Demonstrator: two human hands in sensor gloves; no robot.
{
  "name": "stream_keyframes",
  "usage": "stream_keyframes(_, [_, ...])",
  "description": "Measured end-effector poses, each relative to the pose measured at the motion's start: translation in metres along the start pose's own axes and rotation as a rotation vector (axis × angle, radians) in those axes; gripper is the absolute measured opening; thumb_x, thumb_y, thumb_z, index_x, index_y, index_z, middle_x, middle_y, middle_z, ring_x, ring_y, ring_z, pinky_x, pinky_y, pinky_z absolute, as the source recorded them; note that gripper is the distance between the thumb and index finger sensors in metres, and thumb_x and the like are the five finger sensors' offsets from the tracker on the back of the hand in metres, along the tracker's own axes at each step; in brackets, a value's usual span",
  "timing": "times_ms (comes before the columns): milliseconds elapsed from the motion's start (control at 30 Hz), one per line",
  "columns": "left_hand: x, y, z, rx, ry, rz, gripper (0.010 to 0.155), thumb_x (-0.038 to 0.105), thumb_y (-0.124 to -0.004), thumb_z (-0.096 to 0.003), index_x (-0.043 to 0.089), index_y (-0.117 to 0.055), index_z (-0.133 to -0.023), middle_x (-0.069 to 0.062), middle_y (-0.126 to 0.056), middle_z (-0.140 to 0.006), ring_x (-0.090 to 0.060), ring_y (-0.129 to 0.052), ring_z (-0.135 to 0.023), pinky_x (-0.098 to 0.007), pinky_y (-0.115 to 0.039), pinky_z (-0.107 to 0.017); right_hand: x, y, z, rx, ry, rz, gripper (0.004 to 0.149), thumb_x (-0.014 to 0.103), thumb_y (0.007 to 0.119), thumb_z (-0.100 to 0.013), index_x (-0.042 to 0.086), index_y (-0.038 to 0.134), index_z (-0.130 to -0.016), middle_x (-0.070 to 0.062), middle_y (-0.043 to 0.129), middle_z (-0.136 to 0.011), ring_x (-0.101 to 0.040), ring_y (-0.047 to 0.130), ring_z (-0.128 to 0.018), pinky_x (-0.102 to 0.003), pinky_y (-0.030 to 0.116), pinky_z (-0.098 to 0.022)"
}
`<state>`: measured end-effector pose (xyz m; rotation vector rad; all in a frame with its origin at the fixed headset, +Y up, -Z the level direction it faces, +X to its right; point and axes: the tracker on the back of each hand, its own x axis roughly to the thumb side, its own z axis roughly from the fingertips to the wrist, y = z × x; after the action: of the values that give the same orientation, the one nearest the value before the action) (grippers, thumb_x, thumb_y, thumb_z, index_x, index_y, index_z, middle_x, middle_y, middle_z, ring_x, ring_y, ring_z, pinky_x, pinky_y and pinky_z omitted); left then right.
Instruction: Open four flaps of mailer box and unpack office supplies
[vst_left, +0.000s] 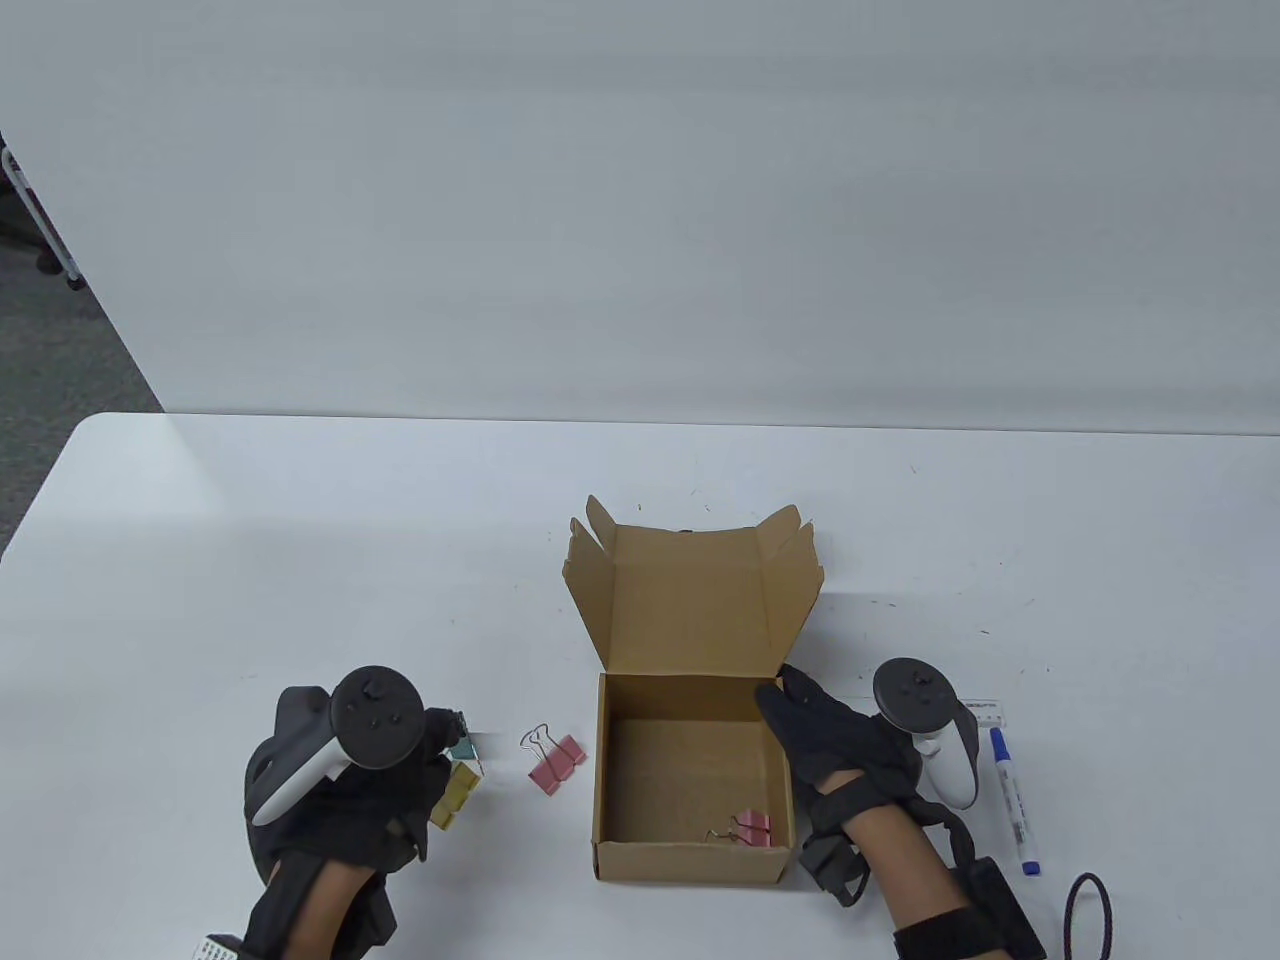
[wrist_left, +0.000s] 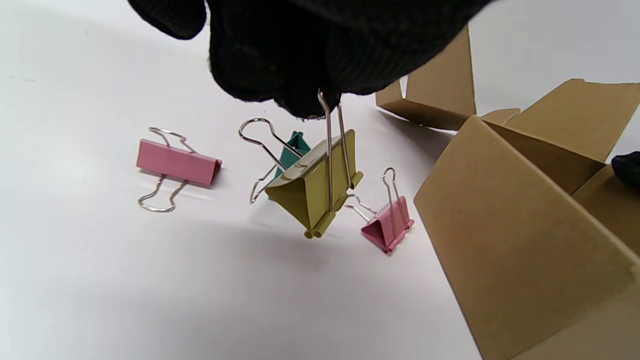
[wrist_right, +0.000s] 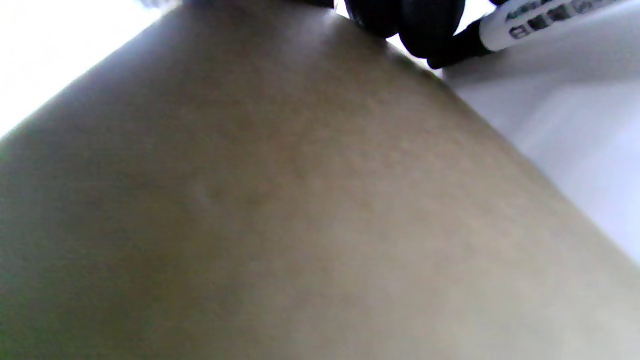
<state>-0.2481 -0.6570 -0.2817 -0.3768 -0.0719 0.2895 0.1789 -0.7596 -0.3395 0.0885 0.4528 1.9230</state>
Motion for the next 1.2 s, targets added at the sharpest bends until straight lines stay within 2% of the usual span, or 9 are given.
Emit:
stream_keyframes(367, [-0.04,-0.022,0.003,-0.076,0.109,0.006,0.048,0.028,-0.084,-0.0634,0.02,-0.069,-0.108,-0.013,-0.089,-0.094,-0.036,-0.085,-0.082,-0.067,-0.053,-0.076,0.0,0.0,0.0,0.0,0.0,0.0,0.069,0.053,0.063,-0.065,0.009,0.043,-0.113,-0.025,0.048,-0.112,-0.054,0.058,-0.094,-0.07,0.042,-0.068])
stream_keyframes(1200, [-0.049,-0.036,-0.012,-0.163,0.151,0.023,0.048,0.028,-0.084,-0.0627,0.02,-0.07,-0.107,-0.013,-0.089,-0.094,-0.036,-0.085,-0.081,-0.067,-0.053,-0.075,-0.002,0.0,0.001,-0.01,-0.006,-0.009,0.069,0.053,0.063,-0.065,0.009,0.043,-0.113,-0.025,0.048,-0.112,-0.054,0.059,-0.094,-0.07,0.042,-0.068])
